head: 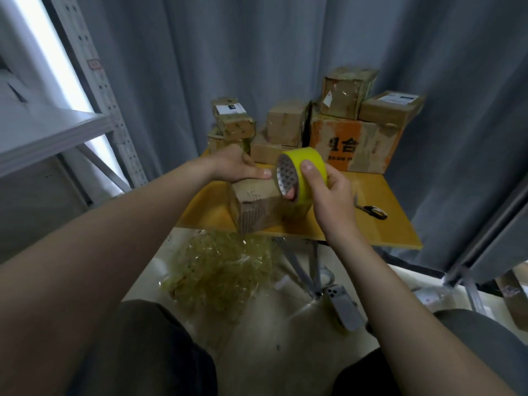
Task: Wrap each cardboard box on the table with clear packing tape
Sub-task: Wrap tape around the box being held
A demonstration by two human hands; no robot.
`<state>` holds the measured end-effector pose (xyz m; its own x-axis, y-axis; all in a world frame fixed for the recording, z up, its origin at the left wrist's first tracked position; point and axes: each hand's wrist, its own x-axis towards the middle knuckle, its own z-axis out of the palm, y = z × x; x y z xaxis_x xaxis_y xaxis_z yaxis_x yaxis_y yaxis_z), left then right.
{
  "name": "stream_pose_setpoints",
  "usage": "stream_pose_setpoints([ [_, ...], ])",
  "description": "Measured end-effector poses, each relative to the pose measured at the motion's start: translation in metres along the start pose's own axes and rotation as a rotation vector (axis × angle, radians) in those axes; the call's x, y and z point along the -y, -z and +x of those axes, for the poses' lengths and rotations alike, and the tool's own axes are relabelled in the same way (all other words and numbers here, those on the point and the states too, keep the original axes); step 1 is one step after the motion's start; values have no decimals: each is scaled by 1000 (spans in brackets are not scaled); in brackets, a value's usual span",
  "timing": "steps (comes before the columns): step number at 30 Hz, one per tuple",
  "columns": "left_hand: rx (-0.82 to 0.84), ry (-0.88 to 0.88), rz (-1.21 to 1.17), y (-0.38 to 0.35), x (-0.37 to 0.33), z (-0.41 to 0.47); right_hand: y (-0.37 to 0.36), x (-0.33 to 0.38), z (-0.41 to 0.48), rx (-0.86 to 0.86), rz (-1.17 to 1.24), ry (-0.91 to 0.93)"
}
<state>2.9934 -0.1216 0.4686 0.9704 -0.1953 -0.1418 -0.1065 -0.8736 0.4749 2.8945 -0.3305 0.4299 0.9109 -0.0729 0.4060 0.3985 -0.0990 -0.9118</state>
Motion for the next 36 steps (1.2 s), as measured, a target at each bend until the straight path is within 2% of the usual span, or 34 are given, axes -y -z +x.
stream_pose_setpoints([
  [1,-54,-75,31,3,-2,1,-3,-2,6,3,-17,-9],
  [2,-39,-130,38,6,-6,1,-6,-2,12,10,-27,-14],
  [5,153,-180,150,1,-11,5,-14,0,32,21,-30,-21],
  [6,160,-184,183,-4,-8,9,-17,1,38,18,-29,-30],
  [10,-116,-184,72,-27,10,24,-28,-4,53,41,76,-38],
  [12,-168,-163,80,-31,12,29,-29,-9,55,35,121,-25],
  [21,-147,-87,241,-28,5,27,-11,-6,27,-25,5,-39],
  [25,-130,-90,272,-28,1,24,1,-27,-17,-67,-31,-142],
  [29,-121,-108,251,-28,0,20,-4,-59,-54,-37,-38,-246],
  [36,-91,-116,233,-25,2,16,-2,-74,-57,59,-28,-374],
])
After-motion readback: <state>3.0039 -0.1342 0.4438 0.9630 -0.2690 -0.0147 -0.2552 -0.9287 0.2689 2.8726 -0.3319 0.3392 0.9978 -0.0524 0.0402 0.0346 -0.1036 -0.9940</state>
